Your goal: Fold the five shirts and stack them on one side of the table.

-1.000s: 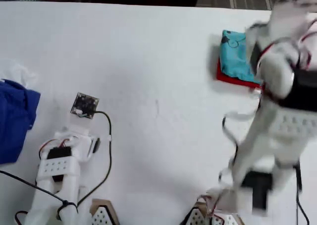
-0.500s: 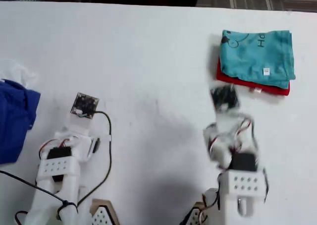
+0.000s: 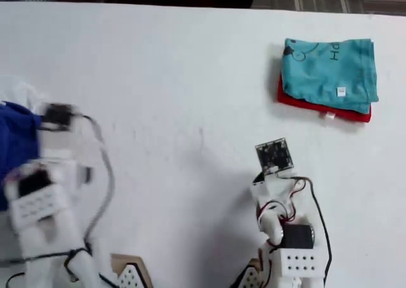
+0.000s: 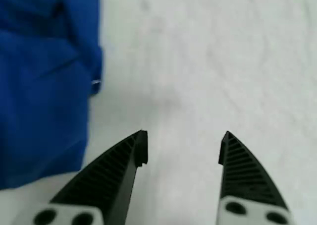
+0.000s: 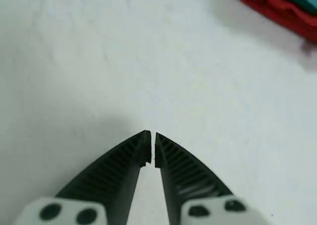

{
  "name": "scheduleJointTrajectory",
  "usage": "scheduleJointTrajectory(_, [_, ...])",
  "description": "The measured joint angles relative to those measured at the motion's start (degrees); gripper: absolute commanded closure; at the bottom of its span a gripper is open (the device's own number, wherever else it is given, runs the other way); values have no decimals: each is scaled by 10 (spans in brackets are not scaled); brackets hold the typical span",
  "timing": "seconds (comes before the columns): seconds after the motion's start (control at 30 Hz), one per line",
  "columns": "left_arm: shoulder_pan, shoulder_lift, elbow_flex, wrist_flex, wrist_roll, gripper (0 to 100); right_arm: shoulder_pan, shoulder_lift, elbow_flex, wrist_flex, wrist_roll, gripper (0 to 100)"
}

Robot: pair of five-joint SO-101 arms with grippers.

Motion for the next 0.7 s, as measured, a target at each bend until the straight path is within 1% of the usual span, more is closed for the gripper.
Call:
scheduleJointTrajectory(0.07, [-55, 2, -97, 76, -21, 745, -16, -13, 0, 8, 2, 977])
scheduleJointTrajectory(0.13, [-98, 18, -184, 120, -53, 745, -21, -22, 1, 14, 19, 977])
scheduleJointTrajectory(0.23, [-141, 84, -279, 148, -87, 745, -31, -24, 1, 21, 30, 977])
scheduleJointTrajectory(0.3, [-164, 152, -328, 162, -89, 745, -32, -24, 1, 21, 32, 977])
scheduleJointTrajectory(0.4, [-178, 274, -408, 197, -88, 744, -32, -24, 2, 21, 34, 977])
scheduleJointTrajectory(0.47, [-188, 360, -471, 220, -71, 744, -32, -24, 2, 21, 35, 977])
scheduleJointTrajectory(0.7, [-197, 622, -709, 260, -54, 744, -33, -24, 2, 21, 36, 977])
